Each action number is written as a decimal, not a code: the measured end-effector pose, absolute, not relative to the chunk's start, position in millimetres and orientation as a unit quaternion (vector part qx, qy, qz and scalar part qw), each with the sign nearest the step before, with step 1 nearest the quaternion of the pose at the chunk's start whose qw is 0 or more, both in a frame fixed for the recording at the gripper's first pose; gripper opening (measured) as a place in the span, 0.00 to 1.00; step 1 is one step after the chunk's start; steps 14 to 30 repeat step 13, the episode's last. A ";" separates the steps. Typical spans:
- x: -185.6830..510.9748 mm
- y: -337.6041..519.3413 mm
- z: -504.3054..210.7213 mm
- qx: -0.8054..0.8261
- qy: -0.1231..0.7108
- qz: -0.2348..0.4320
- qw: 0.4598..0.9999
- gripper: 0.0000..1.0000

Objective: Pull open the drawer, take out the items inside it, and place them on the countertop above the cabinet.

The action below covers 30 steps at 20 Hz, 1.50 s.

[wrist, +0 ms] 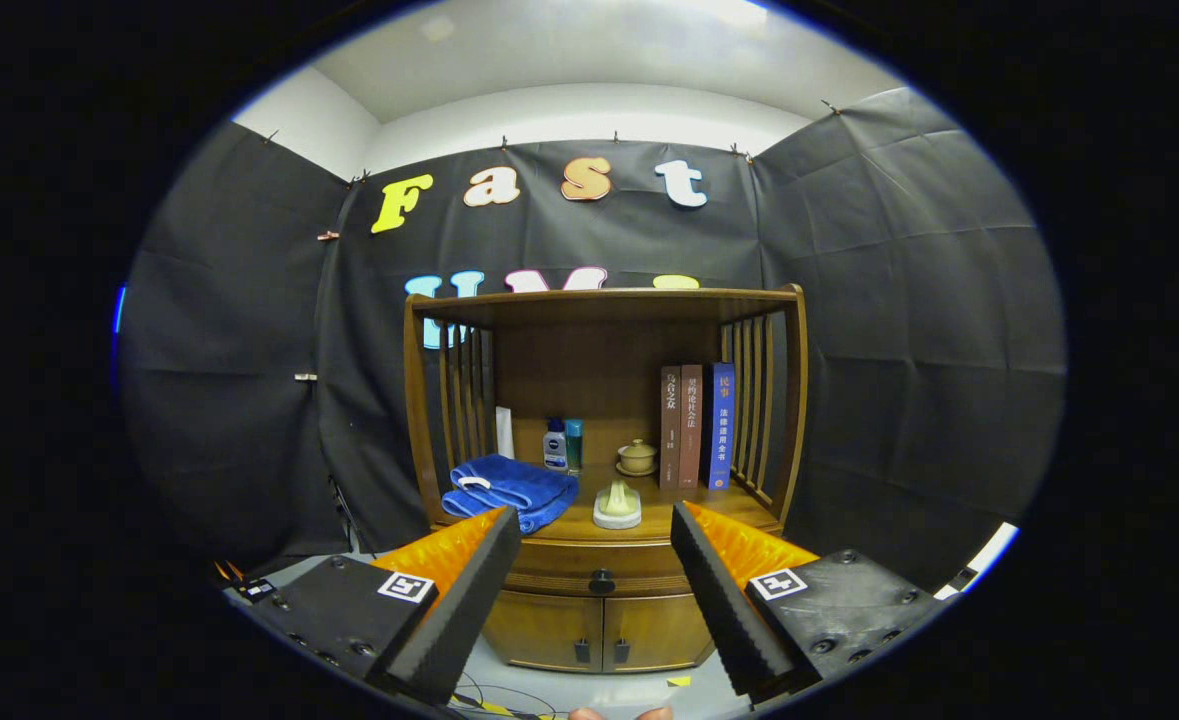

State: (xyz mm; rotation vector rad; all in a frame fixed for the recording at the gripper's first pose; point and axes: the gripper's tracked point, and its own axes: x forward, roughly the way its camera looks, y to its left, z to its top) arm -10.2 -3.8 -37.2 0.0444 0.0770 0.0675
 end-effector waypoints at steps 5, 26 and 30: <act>-8.4 0.1 -37.4 0.024 0.034 0.037 0.998 0.99; -8.2 -4.8 -37.7 0.029 0.033 0.029 0.999 0.99; -8.2 -4.8 -37.7 0.029 0.033 0.029 0.999 0.99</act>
